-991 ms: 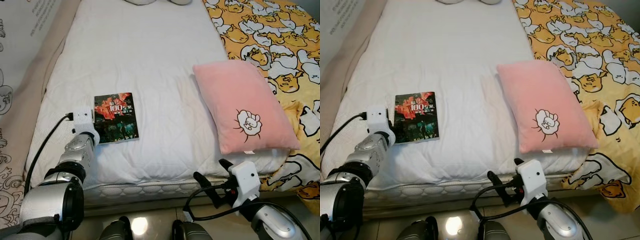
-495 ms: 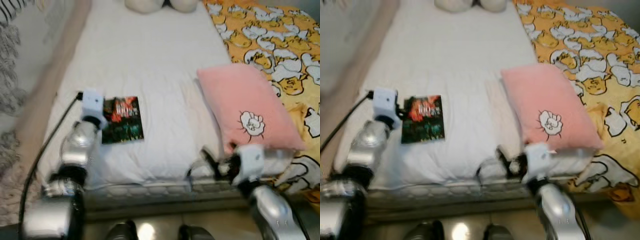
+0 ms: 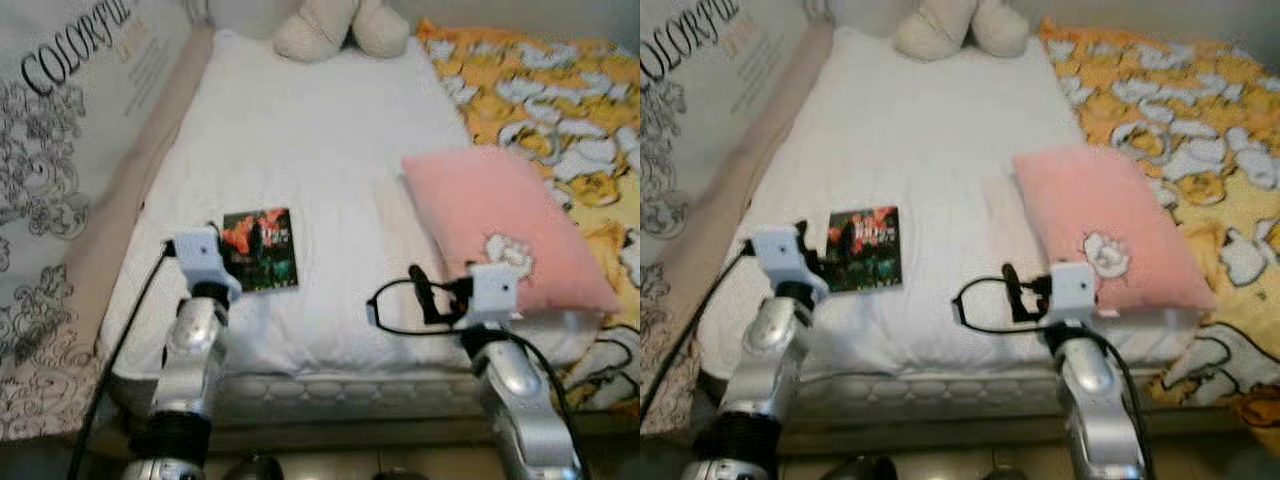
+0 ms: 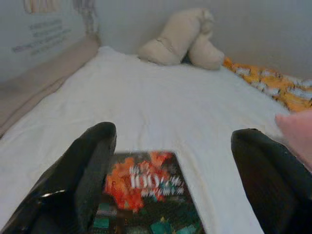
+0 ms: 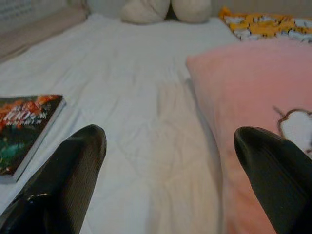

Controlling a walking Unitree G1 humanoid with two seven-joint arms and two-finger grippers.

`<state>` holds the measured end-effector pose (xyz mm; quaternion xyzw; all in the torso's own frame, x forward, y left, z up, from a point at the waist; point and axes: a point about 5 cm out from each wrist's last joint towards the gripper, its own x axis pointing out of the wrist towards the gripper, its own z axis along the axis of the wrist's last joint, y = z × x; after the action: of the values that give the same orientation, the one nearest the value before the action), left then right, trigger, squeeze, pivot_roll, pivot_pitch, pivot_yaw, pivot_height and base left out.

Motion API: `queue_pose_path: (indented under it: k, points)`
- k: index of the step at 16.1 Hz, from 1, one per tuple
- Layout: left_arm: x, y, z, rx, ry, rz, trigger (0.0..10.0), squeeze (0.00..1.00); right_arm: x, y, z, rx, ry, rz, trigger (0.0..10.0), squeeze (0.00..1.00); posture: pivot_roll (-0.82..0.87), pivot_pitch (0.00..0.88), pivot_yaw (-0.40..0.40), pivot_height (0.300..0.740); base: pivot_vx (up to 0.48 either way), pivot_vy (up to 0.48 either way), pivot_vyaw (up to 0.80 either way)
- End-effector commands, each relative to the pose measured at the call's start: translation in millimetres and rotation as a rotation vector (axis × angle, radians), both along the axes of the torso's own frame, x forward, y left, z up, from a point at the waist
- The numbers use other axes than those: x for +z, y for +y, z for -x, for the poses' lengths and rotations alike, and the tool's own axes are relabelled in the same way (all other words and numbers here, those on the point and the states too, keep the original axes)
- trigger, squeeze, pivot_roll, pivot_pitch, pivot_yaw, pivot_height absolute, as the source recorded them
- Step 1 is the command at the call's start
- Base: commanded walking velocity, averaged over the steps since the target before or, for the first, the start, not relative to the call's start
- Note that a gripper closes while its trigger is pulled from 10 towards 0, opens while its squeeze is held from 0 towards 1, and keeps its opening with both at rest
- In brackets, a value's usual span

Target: Clean up the room

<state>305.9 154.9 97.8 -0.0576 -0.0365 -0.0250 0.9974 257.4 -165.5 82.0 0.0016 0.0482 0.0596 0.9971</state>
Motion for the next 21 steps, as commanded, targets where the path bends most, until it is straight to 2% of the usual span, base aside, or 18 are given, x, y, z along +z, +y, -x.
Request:
queue_pose_path:
  k: [1, 2, 4, 6, 11, 16, 18, 21]
  points:
    - [2, -7.4, -0.1, -0.020, -0.002, 0.007, 10.0, 1.00, 0, -3.1, -2.3, -0.014, -0.008, 0.022, 10.0, 0.00, -0.16, 0.000, 0.039, 0.740, 0.315, -0.360, 0.00]
    - [-9, -12.2, 6.7, -0.042, 0.031, -0.026, 10.0, 1.00, 4, -0.6, -1.1, 0.002, -0.060, 0.001, 10.0, 1.00, -0.17, 0.000, 0.045, 0.740, 0.315, -0.360, 0.00]
    - [-18, -15.4, 13.8, -0.058, 0.070, -0.035, 10.0, 1.00, 0, -1.8, 2.3, -0.010, -0.057, 0.025, 10.0, 1.00, -0.18, 0.000, 0.047, 0.740, 0.315, -0.356, 0.00]
    - [-18, -16.8, 13.6, -0.061, 0.074, -0.045, 10.0, 1.00, -4, -3.6, 4.9, -0.018, -0.051, 0.035, 10.0, 1.00, -0.18, 0.000, 0.051, 0.740, 0.321, -0.352, 0.00]
    - [-10, -20.4, -1.0, -0.074, 0.058, -0.036, 10.0, 1.00, -4, -6.4, 3.0, -0.036, -0.085, 0.074, 10.0, 1.00, -0.20, 0.000, 0.064, 0.740, 0.330, -0.345, 0.00]
    - [-20, -17.2, 5.4, -0.041, 0.096, -0.015, 10.0, 1.00, -5, -10.4, 8.5, -0.031, -0.100, 0.105, 10.0, 1.00, -0.21, 0.000, 0.060, 0.740, 0.341, -0.334, 0.00]
    - [-17, -22.1, 4.1, -0.043, 0.080, -0.014, 10.0, 1.00, -1, -12.0, 6.1, -0.031, -0.123, 0.115, 10.0, 1.00, -0.22, 0.000, 0.057, 0.740, 0.341, -0.334, 0.00]
    - [-12, -32.0, 9.7, -0.078, 0.049, 0.012, 10.0, 1.00, 10, -10.8, 2.6, -0.024, -0.166, 0.137, 10.0, 1.00, -0.22, 0.000, 0.054, 0.740, 0.348, -0.326, 0.00]
